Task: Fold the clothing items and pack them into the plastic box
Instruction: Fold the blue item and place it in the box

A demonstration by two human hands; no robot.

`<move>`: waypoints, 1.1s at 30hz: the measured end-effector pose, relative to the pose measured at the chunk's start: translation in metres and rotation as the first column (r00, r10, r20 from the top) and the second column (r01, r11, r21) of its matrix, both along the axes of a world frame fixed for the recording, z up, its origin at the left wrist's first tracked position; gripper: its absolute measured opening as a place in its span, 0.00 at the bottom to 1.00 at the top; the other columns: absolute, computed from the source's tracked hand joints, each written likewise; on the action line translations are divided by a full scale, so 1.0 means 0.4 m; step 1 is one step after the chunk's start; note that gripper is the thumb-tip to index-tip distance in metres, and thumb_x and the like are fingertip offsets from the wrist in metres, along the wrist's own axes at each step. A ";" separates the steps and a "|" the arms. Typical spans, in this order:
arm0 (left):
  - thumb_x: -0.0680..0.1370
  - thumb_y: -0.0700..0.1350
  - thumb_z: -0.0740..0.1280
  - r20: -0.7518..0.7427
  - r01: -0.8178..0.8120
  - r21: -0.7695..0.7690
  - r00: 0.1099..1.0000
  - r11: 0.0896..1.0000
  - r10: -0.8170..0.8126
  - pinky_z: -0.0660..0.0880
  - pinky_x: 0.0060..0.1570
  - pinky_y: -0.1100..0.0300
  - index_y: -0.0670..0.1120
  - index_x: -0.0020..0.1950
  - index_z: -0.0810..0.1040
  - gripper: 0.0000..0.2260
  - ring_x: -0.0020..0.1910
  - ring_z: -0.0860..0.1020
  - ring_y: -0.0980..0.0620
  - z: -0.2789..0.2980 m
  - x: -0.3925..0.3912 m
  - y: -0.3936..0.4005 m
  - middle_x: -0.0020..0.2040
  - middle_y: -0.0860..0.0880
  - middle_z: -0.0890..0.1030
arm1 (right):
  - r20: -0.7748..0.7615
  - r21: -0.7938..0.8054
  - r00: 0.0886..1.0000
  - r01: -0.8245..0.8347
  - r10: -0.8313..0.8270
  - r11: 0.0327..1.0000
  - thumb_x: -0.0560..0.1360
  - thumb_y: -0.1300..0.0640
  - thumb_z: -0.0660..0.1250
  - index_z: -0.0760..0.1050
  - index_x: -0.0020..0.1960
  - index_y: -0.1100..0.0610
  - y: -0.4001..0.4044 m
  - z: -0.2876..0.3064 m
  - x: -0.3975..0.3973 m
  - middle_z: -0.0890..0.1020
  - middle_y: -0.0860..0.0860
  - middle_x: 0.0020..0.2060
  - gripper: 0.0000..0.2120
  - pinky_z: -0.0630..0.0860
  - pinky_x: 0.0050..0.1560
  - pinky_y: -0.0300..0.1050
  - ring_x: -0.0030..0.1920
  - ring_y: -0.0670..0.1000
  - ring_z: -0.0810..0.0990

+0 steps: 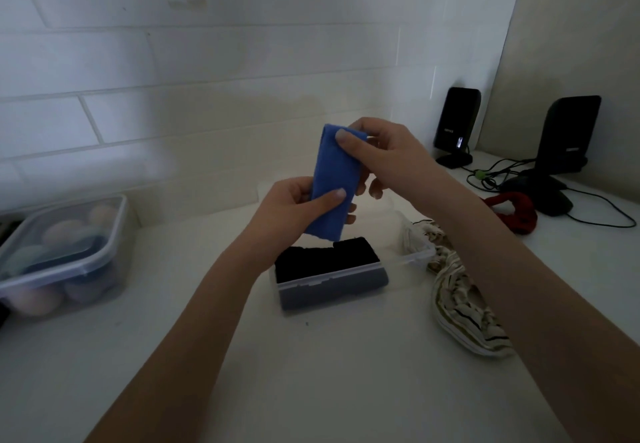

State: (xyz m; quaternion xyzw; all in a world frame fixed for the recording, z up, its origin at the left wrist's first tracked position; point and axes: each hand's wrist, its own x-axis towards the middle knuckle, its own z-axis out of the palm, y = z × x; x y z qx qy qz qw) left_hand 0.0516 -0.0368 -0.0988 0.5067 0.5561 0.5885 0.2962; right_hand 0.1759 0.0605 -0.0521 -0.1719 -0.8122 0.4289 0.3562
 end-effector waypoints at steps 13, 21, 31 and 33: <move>0.75 0.48 0.68 -0.064 -0.368 0.115 0.924 0.923 0.376 0.79 0.40 0.61 0.47 0.52 0.70 0.10 0.45 0.78 0.56 -0.009 -0.016 0.015 0.48 0.51 0.77 | 0.020 -0.143 0.978 -0.203 0.207 0.969 0.73 0.58 0.69 0.82 0.46 0.53 0.027 -0.019 0.020 0.73 0.49 0.28 0.04 0.66 0.32 0.38 0.29 0.45 0.67; 0.83 0.47 0.51 0.437 -0.105 -0.157 0.885 0.982 0.164 0.79 0.45 0.50 0.38 0.66 0.69 0.18 0.55 0.79 0.40 0.022 -0.013 0.019 0.61 0.37 0.77 | 0.225 0.074 0.937 -0.289 0.267 0.954 0.72 0.63 0.69 0.81 0.46 0.39 0.023 -0.035 -0.009 0.84 0.42 0.29 0.18 0.78 0.40 0.33 0.32 0.42 0.82; 0.78 0.40 0.63 0.323 -0.139 0.019 0.938 0.990 0.125 0.79 0.37 0.64 0.39 0.53 0.78 0.08 0.40 0.82 0.50 0.000 -0.037 0.008 0.45 0.44 0.82 | 0.306 0.004 0.887 -0.365 0.346 0.931 0.71 0.68 0.69 0.78 0.53 0.51 0.020 -0.063 -0.013 0.83 0.51 0.49 0.16 0.80 0.55 0.49 0.48 0.54 0.83; 0.78 0.40 0.63 0.308 -0.142 0.028 0.943 0.990 0.126 0.79 0.38 0.64 0.37 0.58 0.76 0.11 0.40 0.82 0.51 -0.003 -0.036 0.005 0.46 0.43 0.82 | 0.308 -0.011 0.882 -0.371 0.356 0.929 0.71 0.67 0.70 0.76 0.55 0.56 0.013 -0.066 -0.016 0.82 0.52 0.47 0.14 0.82 0.51 0.48 0.44 0.51 0.83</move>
